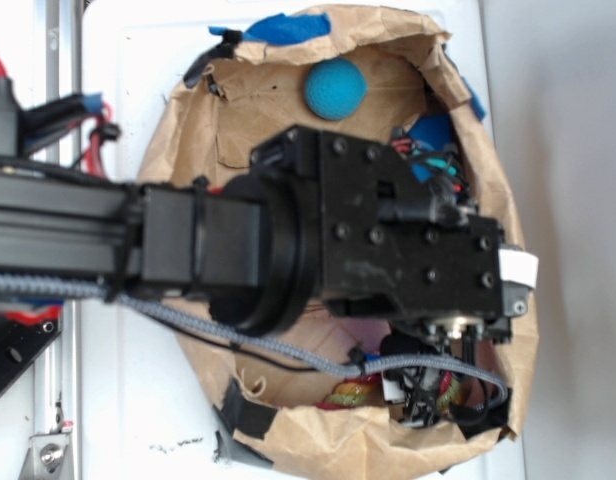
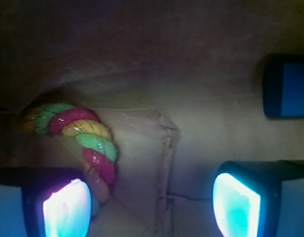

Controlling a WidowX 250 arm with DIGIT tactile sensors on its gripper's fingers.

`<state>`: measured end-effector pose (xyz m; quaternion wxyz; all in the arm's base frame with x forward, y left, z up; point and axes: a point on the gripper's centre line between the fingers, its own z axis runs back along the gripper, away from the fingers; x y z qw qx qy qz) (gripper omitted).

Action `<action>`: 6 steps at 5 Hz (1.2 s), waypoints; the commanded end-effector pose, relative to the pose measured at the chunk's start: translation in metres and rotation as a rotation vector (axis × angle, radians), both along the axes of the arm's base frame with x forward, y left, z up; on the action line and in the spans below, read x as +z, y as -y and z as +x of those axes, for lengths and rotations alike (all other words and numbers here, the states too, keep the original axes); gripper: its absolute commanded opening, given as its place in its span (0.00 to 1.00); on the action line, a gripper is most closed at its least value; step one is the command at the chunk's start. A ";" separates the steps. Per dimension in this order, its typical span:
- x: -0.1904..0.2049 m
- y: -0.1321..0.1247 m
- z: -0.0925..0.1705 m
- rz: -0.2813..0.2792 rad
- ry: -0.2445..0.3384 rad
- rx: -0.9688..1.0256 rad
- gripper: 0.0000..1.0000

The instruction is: Grab the multicolored rope.

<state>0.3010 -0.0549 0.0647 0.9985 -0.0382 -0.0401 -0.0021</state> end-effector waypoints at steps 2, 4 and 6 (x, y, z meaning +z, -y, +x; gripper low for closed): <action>0.015 0.023 0.004 -0.022 0.056 -0.045 1.00; 0.008 0.033 0.000 -0.034 0.064 -0.047 1.00; -0.017 0.060 0.001 0.054 0.010 -0.132 1.00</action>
